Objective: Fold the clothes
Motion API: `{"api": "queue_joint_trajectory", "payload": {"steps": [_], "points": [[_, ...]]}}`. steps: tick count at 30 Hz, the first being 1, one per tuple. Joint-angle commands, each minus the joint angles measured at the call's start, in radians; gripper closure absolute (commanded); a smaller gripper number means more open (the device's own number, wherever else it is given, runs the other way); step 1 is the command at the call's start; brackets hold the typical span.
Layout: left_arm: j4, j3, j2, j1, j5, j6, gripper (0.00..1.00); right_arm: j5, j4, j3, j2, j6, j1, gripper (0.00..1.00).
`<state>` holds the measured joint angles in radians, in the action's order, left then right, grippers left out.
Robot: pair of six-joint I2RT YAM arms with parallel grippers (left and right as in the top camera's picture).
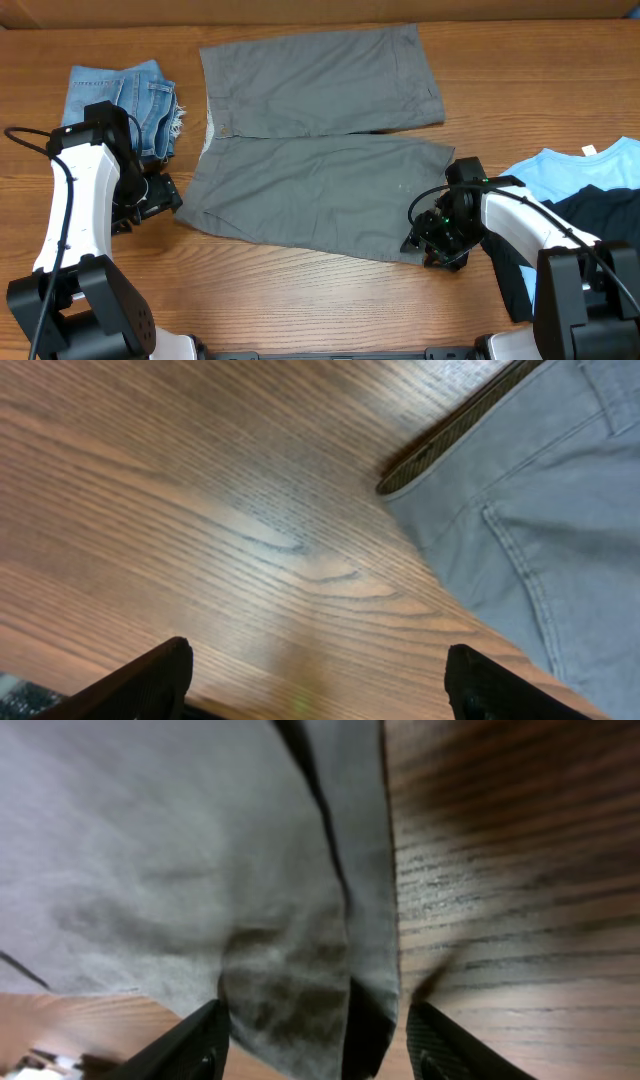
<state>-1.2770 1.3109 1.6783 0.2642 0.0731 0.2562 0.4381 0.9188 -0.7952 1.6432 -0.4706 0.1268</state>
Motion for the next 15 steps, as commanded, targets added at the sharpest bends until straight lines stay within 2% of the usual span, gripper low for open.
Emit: {"api": "queue_joint_trajectory", "payload": {"steps": [1,2,5,10,15], "points": [[0.011,-0.013,-0.001,0.002,-0.022,-0.003,0.16,0.027,-0.020,0.024,-0.004,-0.059,0.000,0.55],[0.014,-0.013,-0.001,0.002,-0.022,-0.003,0.16,0.027,-0.016,0.024,-0.004,-0.059,0.000,0.62],[0.024,-0.013,-0.001,0.003,-0.022,-0.003,0.15,0.016,-0.001,0.023,-0.004,-0.058,0.000,0.73],[0.026,-0.013,-0.001,0.003,-0.022,-0.010,0.14,-0.093,0.064,-0.008,-0.005,-0.055,-0.001,0.88],[0.020,-0.018,-0.001,0.003,-0.033,-0.009,0.14,-0.171,0.182,-0.104,-0.038,-0.022,-0.003,0.96]]}}
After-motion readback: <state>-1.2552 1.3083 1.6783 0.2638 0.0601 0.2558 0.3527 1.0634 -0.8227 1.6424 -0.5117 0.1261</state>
